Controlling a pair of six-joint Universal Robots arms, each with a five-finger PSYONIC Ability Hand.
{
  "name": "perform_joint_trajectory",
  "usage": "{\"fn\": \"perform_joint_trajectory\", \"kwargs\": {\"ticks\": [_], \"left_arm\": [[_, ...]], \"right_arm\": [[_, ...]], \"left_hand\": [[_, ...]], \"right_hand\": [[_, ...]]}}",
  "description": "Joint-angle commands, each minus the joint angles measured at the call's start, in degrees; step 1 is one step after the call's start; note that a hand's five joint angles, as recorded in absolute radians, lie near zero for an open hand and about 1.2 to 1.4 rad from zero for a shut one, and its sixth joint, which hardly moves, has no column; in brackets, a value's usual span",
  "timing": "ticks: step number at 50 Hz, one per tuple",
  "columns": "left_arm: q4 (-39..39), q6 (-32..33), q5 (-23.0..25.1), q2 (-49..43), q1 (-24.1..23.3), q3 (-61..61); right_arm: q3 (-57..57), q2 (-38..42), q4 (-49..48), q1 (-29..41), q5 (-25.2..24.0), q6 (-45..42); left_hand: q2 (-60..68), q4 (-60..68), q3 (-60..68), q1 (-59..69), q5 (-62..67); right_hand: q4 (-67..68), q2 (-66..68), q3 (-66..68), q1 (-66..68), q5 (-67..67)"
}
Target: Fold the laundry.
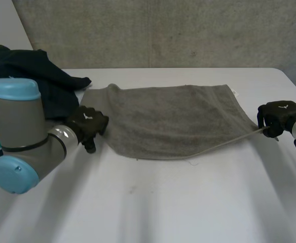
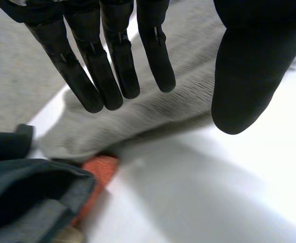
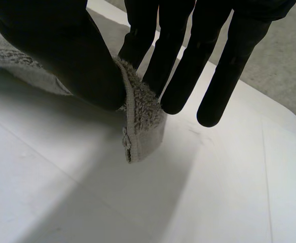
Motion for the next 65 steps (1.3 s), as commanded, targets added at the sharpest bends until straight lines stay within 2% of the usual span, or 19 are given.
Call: {"fn": "perform_joint_trajectory", "kwargs": {"ticks": [1,3,9,15,24,28,37,44,50,51,56,63,65], "left_arm": [[-2.62,2.14,0.83,-6.28,-1.24,5.05],[-4.11,1.96,0.31,-8.12,-1.77,7.86],[-12.01,1.00,-2.77,-16.20,-4.23,20.85],[-15.80,1.00,-4.00,-21.40,-6.25,30.18],[-19.32,1.35,-7.08,-27.64,-9.07,41.17],[-20.37,1.87,-9.18,-30.10,-9.51,44.60],[-20.11,5.83,-9.89,-32.21,-9.95,46.28],[-16.26,8.64,-9.72,-33.35,-10.38,46.54],[-14.22,10.92,-9.54,-34.32,-10.39,47.07],[-14.22,11.10,-9.54,-34.32,-10.39,47.16],[-13.87,10.67,-9.89,-33.45,-10.47,47.07],[-12.38,8.73,-10.33,-32.22,-10.21,46.63],[-14.21,8.21,-11.73,-30.03,-10.12,45.93]], "right_arm": [[0.41,-0.14,0.09,0.84,0.12,-0.10],[0.50,-0.23,0.09,0.92,0.12,-0.01],[0.76,-0.93,0.18,0.48,-0.14,0.25],[1.03,-1.46,0.18,-0.04,-0.32,0.25],[1.11,-1.46,0.26,-0.31,-0.41,0.25],[1.29,-1.37,0.26,-0.39,-0.41,0.25],[1.29,-1.46,0.26,-0.57,-0.76,0.25],[1.55,-1.46,0.26,-0.39,-0.76,0.25],[1.82,-1.98,0.35,-0.66,-0.76,0.34],[1.99,-2.16,0.44,-0.75,-0.76,0.43],[1.99,-2.51,0.62,-0.75,-0.76,1.04],[1.91,-2.43,1.32,-0.48,-0.67,0.96],[1.56,-2.69,2.54,-0.57,-0.85,0.52]], "left_hand": [[-1.41,-1.27,-1.34,-1.34,-1.22],[-2.42,-2.28,-2.35,-2.34,-2.23],[-18.06,-17.91,-17.98,-17.98,-17.87],[-21.43,-21.29,-21.36,-21.35,-21.24],[-18.75,-18.60,-18.67,-18.67,-18.56],[-15.22,-15.08,-15.15,-15.14,-15.03],[-7.66,-7.51,-7.58,-7.58,-7.47],[10.16,10.30,10.24,10.24,10.35],[17.40,17.54,17.47,17.48,17.59],[24.08,24.23,24.16,24.16,24.27],[38.09,38.23,38.17,38.17,38.28],[39.44,39.58,39.51,39.52,39.63],[39.44,39.58,39.51,39.52,39.63]], "right_hand": [[11.64,12.89,12.00,15.26,11.58],[11.64,12.89,12.00,15.26,11.58],[11.64,12.89,12.00,15.26,11.58],[11.64,12.89,12.00,15.26,11.58],[11.64,12.89,12.00,15.26,11.58],[11.64,12.89,12.00,15.26,11.58],[11.64,12.89,12.00,15.26,11.58],[11.64,12.89,12.00,15.26,11.58],[11.64,12.89,12.00,15.26,11.58],[11.64,12.89,12.00,15.26,11.58],[11.64,12.89,12.00,15.26,11.58],[11.64,12.89,12.00,15.26,11.58],[11.64,12.89,12.00,15.26,11.58]]}}
